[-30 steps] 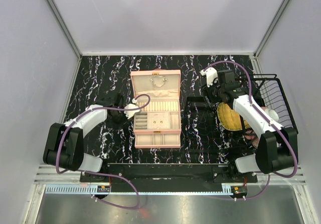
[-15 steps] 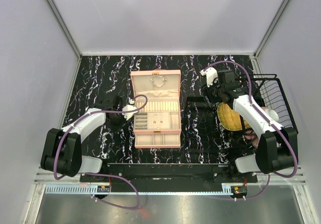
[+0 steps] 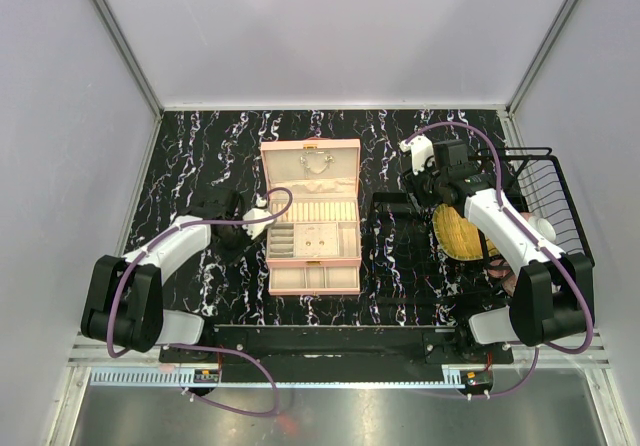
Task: Organize the mixed jewelry
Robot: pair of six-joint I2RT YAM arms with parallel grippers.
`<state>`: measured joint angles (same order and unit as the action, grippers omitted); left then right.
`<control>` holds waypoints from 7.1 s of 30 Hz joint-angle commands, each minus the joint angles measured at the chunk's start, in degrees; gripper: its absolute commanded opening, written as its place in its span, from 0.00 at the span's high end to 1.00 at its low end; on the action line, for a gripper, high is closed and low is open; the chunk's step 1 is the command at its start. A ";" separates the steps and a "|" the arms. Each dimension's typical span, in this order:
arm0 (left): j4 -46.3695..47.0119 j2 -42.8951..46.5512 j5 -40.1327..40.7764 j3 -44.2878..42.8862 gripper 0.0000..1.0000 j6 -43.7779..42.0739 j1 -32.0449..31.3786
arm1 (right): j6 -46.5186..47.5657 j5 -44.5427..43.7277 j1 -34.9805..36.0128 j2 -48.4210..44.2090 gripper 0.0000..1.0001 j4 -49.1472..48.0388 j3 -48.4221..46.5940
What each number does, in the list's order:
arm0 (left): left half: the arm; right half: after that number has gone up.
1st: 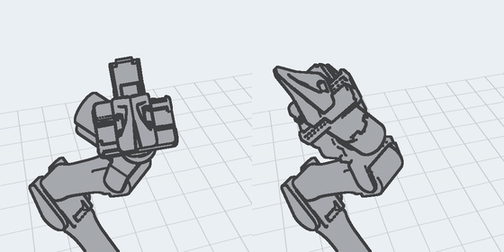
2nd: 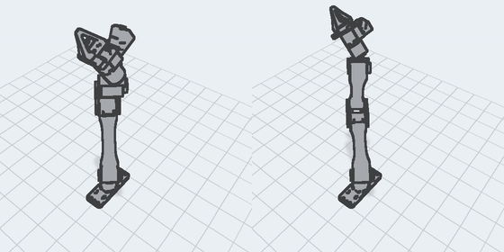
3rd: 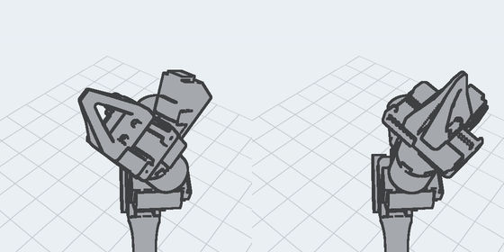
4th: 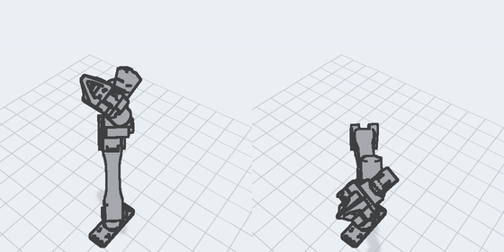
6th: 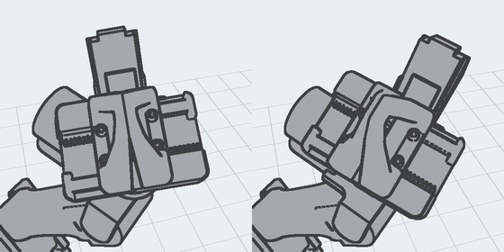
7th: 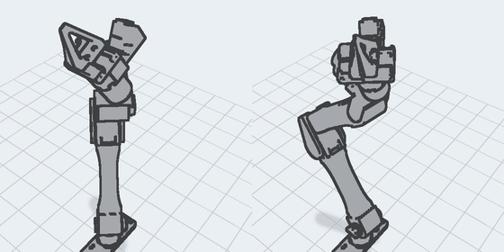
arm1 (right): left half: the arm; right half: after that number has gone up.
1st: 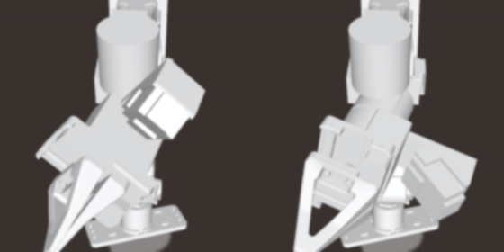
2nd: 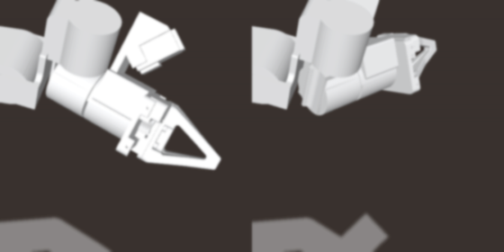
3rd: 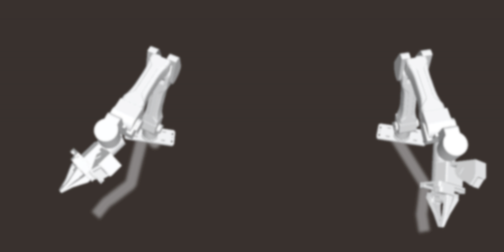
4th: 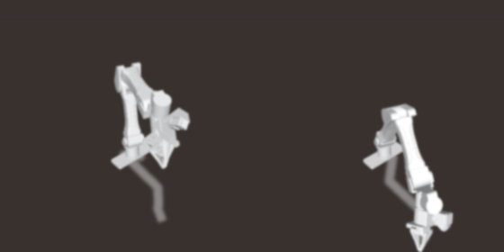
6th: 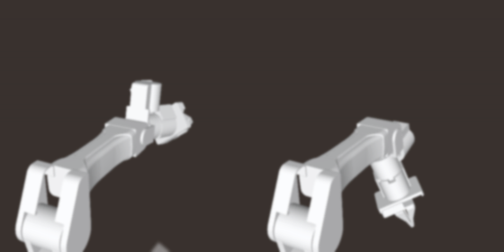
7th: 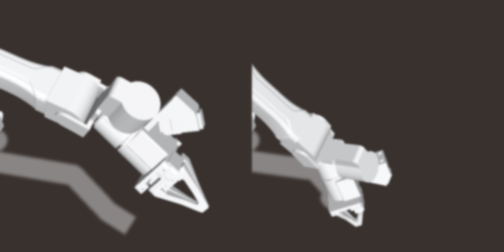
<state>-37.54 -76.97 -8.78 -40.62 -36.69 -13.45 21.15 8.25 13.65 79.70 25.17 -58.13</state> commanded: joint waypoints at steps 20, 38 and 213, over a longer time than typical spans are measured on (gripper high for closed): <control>3.52 -3.63 0.60 0.28 0.66 3.55 -0.17 | -0.49 0.89 -0.29 -0.16 0.45 -0.47 -1.72; 4.84 -3.01 3.94 3.62 0.80 1.45 -0.43 | -0.40 0.71 -0.38 -0.07 0.45 -0.47 -1.64; 3.00 -26.48 45.16 -34.09 1.00 5.22 -52.99 | -2.51 -8.34 -7.15 1.33 0.46 -0.56 -2.52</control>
<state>-35.00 -103.35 34.87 -73.14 -31.86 -66.06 19.18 -0.36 7.55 81.71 25.15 -58.61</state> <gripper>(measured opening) 0.005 0.536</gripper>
